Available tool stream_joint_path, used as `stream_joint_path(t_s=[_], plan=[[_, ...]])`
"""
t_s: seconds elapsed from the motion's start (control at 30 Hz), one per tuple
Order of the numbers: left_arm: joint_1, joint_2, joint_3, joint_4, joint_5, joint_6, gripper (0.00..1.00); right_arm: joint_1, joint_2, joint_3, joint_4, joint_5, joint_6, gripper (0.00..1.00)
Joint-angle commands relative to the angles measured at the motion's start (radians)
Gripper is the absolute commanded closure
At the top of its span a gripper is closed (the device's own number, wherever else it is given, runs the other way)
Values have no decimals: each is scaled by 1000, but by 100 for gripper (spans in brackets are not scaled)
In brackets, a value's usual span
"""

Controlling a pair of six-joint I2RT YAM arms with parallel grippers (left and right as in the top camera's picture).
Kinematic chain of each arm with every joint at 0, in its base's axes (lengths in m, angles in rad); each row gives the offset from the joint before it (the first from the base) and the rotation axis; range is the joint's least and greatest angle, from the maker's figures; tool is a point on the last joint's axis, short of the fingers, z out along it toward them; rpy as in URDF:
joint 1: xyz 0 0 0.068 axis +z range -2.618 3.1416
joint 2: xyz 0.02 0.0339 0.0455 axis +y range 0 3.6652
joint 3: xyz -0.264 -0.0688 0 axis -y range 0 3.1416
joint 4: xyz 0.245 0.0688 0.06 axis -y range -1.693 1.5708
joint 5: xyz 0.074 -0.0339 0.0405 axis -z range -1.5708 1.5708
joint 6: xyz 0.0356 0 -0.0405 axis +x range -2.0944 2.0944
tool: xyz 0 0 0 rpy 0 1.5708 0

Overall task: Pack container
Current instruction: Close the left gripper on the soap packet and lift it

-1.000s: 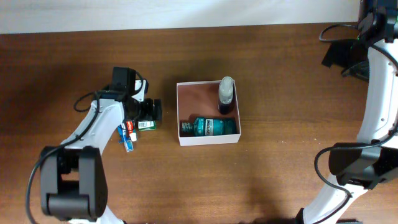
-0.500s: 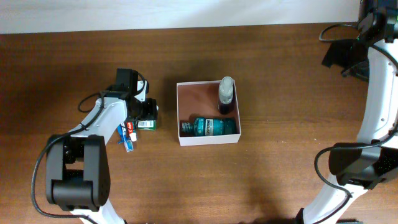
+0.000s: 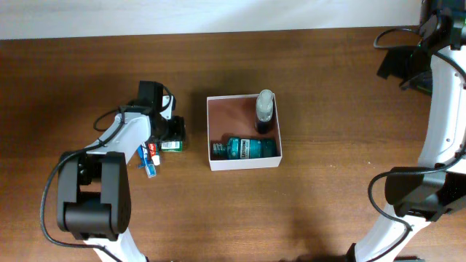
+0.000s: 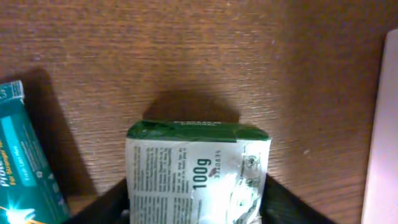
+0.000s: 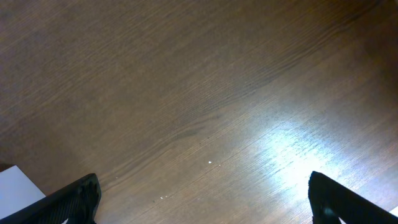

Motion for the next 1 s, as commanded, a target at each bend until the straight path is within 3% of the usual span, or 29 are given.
stream_joint_path(t_s=[0.0, 0.3, 0.73, 0.97], plan=[[2, 35, 6, 2, 3, 5, 53, -3, -29, 17, 0, 16, 2, 2], [2, 29, 98, -56, 4, 5, 78, -3, -29, 17, 0, 16, 2, 2], [-22, -2, 581, -439, 4, 5, 86, -3, -29, 17, 0, 16, 2, 2], [-152, -17, 636, -479, 5, 4, 85, -3, -29, 17, 0, 16, 2, 2]])
